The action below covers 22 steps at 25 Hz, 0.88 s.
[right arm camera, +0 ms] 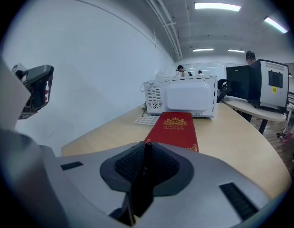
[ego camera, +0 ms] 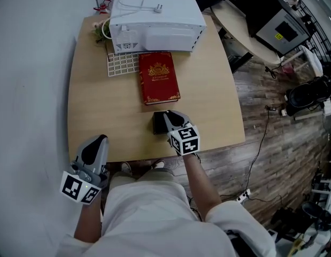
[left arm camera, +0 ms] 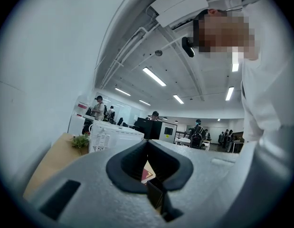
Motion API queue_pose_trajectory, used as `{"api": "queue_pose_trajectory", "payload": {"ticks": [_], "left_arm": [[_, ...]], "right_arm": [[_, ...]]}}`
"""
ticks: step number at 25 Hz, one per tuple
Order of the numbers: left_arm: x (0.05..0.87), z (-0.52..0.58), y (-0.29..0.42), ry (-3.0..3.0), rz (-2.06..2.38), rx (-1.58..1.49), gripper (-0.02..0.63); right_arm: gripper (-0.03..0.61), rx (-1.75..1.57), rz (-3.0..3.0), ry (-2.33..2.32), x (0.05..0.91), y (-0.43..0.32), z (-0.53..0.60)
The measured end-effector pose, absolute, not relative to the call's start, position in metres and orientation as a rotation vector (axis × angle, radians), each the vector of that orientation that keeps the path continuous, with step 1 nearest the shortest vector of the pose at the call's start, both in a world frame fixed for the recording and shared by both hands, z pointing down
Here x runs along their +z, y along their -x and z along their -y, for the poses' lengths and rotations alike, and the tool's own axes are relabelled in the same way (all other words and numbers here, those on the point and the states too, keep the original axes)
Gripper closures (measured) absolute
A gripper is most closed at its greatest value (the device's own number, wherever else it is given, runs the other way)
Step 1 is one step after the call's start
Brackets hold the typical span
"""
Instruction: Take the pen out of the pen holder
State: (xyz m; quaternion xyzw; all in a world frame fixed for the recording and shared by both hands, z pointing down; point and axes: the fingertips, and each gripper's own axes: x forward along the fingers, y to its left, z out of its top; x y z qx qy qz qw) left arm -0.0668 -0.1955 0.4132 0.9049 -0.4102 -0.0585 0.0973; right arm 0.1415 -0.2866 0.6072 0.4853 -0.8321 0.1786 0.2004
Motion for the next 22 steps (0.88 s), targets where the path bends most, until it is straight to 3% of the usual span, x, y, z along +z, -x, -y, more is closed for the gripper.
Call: {"api": "queue_pose_trajectory", "payload": {"ticks": [22], "left_arm": [[0.409,0.215,0.053,-2.766,0.952,-0.246,0.601]], "right_arm": [[0.529,0.505,2.262,-1.614,0.564,-0.173,0.264]]}}
